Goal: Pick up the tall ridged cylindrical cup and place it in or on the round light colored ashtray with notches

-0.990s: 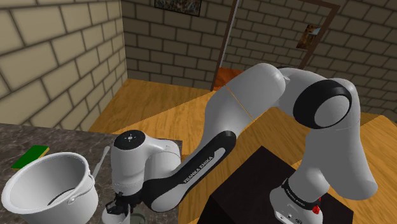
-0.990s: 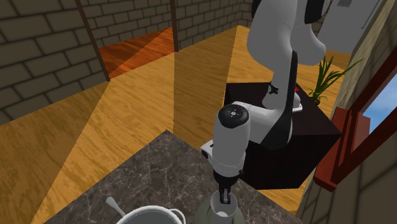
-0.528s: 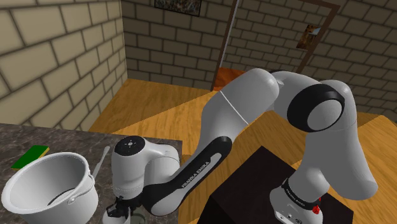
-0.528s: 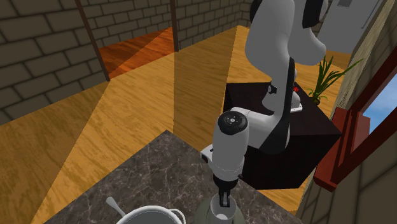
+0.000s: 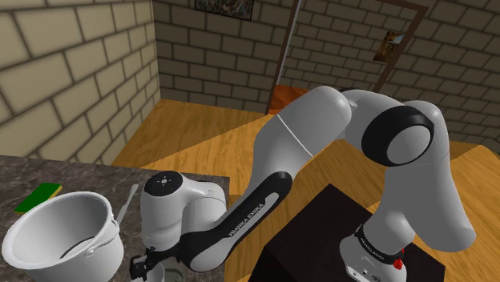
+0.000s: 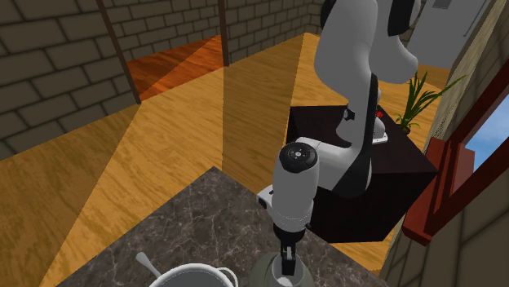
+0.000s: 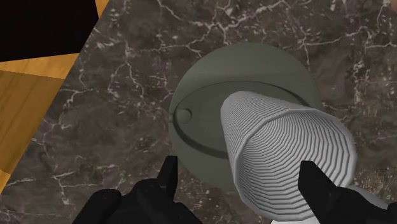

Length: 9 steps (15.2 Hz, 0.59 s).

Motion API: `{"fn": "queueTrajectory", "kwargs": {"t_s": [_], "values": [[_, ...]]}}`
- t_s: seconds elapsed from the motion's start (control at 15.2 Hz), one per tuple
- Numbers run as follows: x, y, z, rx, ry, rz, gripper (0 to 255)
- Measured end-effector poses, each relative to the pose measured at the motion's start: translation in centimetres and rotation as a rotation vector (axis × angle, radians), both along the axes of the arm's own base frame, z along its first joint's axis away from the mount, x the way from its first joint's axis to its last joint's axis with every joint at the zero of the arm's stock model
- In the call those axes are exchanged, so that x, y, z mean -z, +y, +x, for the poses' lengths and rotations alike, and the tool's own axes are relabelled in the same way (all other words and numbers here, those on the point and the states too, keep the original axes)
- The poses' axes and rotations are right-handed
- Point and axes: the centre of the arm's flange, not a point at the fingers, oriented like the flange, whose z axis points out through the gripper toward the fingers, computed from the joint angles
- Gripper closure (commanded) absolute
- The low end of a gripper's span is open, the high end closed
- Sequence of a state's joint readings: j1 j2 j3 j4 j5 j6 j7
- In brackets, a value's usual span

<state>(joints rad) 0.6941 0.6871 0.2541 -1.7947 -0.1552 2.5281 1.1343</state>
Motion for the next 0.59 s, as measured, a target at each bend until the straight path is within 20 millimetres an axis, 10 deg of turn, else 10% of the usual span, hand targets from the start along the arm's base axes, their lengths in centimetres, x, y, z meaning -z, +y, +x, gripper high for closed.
{"fn": "queueTrajectory", "kwargs": {"t_s": [0.59], "values": [[-4.9,-0.5,0.1,0.000,0.000,0.000,0]]}}
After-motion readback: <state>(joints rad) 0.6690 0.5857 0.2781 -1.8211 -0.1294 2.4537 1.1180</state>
